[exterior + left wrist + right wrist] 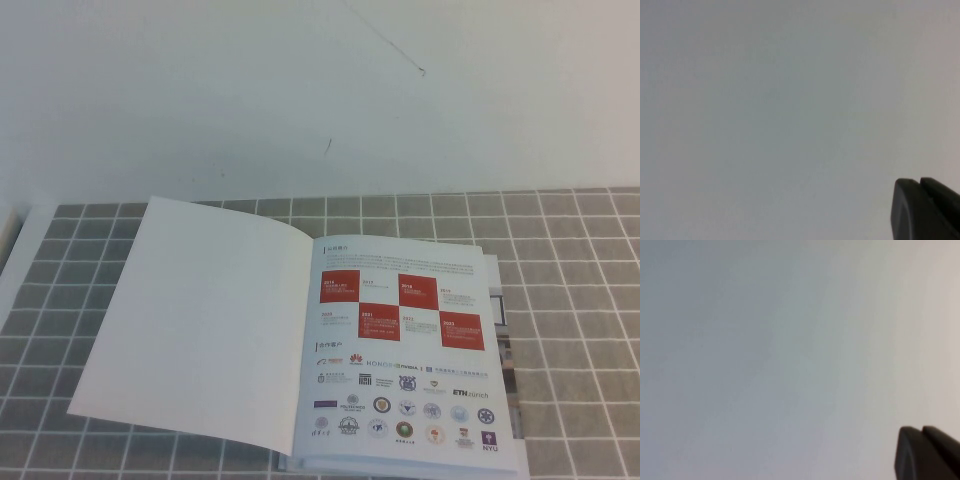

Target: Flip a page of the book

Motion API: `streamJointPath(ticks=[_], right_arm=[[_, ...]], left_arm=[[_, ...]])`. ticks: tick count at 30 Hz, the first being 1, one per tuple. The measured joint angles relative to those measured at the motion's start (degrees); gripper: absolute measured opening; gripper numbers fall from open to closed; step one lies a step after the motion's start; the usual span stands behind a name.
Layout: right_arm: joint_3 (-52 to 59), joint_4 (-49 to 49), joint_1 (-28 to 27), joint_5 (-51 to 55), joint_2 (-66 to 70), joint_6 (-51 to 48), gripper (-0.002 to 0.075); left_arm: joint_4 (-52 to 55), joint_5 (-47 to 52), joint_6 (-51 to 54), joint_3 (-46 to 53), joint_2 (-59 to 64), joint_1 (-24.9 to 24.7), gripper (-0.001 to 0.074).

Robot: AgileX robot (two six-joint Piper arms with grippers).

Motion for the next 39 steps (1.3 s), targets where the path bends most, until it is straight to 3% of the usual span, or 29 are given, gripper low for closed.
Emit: streamJointPath(ticks=[5,10,20,33,39], right_arm=[[0.0,3.7,0.0,-2.0,0.0,0.0,-0.0003],[0.0,8.0,0.0,-0.3,0.0,0.0,-0.0003],[-15.5,5.9,0.0,24.0,0.5,-4.1,-0.0003],[-34.2,10.1,0.0,54.1,25.2,-9.2,-0.0003],[-39.5,16.6,0.0,64.0,36.4,-20.4,-0.0003]], left_arm=[[-0.6,1.8,-1.8,0.0,0.0,0.0,-0.0004],[1.6,21.8,-2.6,-4.1,-0.1,0.0,-0.0004],[4.6,53.3,-2.0,-23.7,7.5,0.0,-0.0004],[-3.1,59.3,-1.3,-32.2,24.3,0.0,-0.0004],[-7.6,66.7,10.7,-38.1,30.0,0.0,-0.0004]])
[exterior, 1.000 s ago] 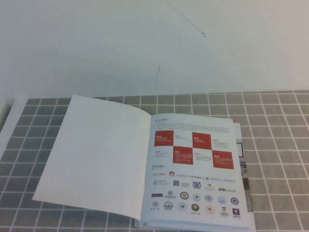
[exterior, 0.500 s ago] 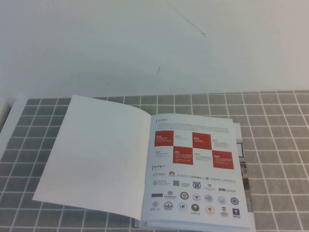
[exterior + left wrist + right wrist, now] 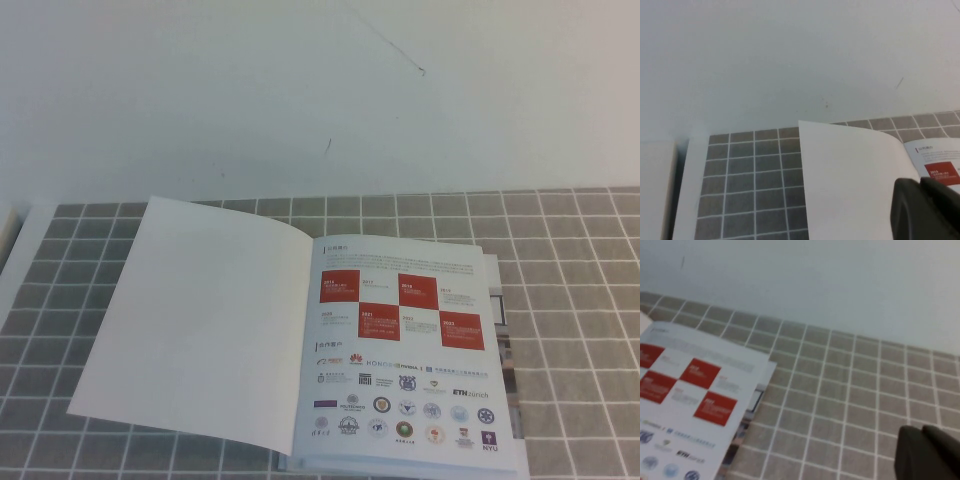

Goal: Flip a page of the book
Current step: Open the closed book

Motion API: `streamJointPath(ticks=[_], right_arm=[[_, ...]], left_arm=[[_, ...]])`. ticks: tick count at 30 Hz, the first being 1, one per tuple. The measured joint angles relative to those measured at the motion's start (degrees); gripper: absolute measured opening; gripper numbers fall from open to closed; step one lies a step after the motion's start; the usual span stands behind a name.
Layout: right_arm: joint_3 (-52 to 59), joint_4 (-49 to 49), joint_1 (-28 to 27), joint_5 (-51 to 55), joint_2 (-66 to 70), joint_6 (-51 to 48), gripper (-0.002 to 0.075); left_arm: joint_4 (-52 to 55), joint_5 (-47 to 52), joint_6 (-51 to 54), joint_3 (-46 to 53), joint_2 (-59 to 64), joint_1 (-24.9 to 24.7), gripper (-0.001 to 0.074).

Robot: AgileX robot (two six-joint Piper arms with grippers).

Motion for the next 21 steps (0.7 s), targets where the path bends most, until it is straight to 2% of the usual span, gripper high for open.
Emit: streamJointPath(ticks=[3,10,16,21], right_arm=[[-4.1,4.3,0.0,6.6,5.5,-2.8,-0.0003],[-9.4,16.6,0.0,18.4,15.8,-14.3,-0.0003],[-9.7,29.9,0.0,21.1,24.2,-26.1,-0.0003],[-9.8,34.5,2.5,22.1,31.7,-31.9,-0.0003]], left_arm=[[-3.3,0.1,4.3,-2.9,3.9,0.0,-0.0004],[-17.8,-7.6,15.0,-4.6,15.9,0.0,-0.0004],[-27.8,4.3,26.6,-10.7,30.2,0.0,-0.0004],[-32.0,6.4,31.9,-15.7,44.4,-3.3,-0.0004]])
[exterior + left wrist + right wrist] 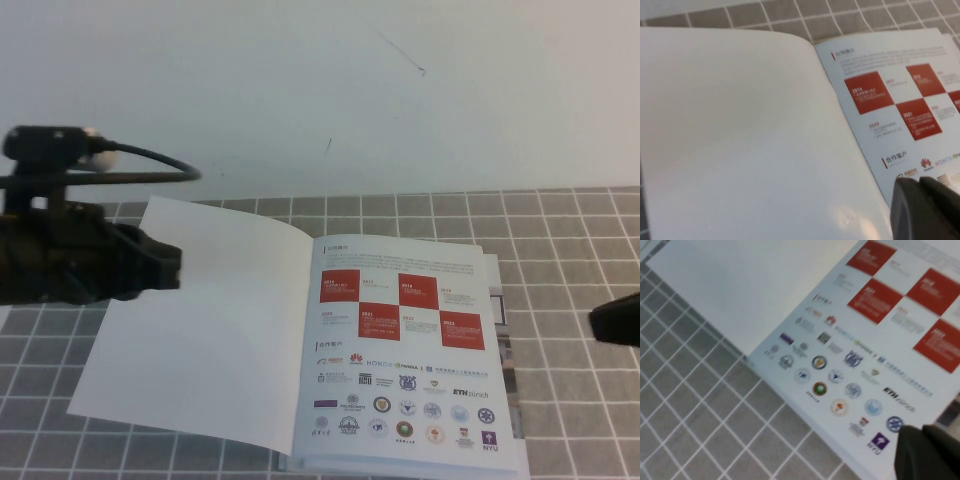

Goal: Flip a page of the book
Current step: Open the closed book

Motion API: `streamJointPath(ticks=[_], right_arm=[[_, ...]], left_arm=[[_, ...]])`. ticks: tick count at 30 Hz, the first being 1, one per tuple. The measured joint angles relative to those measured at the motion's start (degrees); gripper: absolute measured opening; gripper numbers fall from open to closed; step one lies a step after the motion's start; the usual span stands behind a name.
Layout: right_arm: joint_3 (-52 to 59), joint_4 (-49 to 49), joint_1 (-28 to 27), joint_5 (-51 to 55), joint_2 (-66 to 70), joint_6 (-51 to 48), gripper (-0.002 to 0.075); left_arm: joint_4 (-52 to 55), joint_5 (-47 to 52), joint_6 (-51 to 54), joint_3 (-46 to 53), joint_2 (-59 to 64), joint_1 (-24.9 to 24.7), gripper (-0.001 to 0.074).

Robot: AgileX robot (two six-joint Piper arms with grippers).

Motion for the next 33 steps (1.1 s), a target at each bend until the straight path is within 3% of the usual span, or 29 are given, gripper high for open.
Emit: streamJointPath(ticks=[6,12,17,22,27,33], right_arm=[[0.0,-0.4,10.5,-2.0,8.0,1.3,-0.0003],[0.0,-3.2,19.1,-4.8,13.1,3.6,-0.0003],[-0.2,-4.4,19.9,-6.6,17.3,-1.6,-0.0003],[-2.3,-4.8,19.9,-7.8,20.0,2.0,0.0029],[-5.3,-8.7,19.9,-7.3,21.8,5.9,0.0171],[-11.8,-29.3,19.9,-6.9,22.1,25.5,0.0398]], left_arm=[[9.4,-4.5,-5.2,-3.3,11.4,-8.3,-0.0004],[24.7,-4.9,-20.3,-3.5,18.5,-9.6,-0.0004],[30.7,-2.9,-27.3,-3.5,22.7,-9.7,-0.0004],[33.4,-3.5,-33.2,-3.6,25.5,-9.7,-0.0004],[31.7,-0.7,-34.7,-3.7,27.6,-9.7,-0.0004],[25.8,2.1,-34.7,-3.7,27.8,-9.9,-0.0004]])
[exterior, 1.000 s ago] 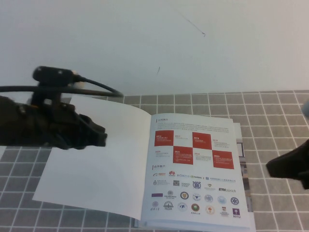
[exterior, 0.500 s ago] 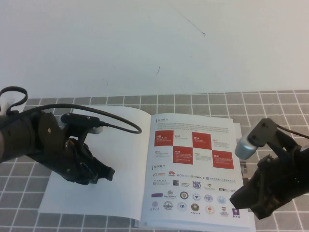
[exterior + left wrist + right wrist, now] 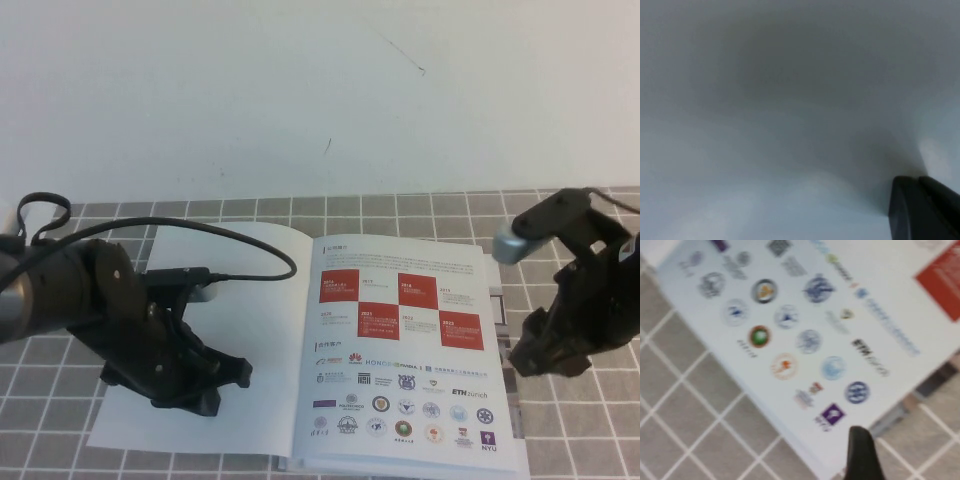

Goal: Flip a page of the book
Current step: Open the closed book

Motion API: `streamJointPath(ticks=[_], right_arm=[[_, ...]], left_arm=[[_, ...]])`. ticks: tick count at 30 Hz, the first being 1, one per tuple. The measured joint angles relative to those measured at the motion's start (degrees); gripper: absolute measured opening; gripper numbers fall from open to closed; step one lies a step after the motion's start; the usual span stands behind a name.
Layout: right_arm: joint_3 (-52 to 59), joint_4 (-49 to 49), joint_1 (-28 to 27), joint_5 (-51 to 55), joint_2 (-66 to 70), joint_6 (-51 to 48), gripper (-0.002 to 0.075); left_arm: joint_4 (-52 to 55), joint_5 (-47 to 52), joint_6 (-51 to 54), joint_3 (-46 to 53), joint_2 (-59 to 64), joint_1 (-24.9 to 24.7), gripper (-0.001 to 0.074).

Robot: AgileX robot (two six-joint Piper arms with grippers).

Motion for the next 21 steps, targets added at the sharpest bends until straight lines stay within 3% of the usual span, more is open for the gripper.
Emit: streamJointPath(ticks=[4,13,21], right_arm=[[-3.0,-7.8,0.0,-0.4,0.0,7.0,0.0435],[-3.5,-8.8,0.0,-4.7,1.9,11.9,0.0445],[-3.5,-7.6,0.0,-7.0,6.7,16.5,0.0445]], left_arm=[[-3.0,0.9,0.8,0.0,0.0,-2.2,-0.0004],[-5.4,-1.7,2.0,0.0,0.0,-11.9,-0.0004],[-3.8,-4.4,2.6,-2.7,-1.1,-11.8,-0.0004]])
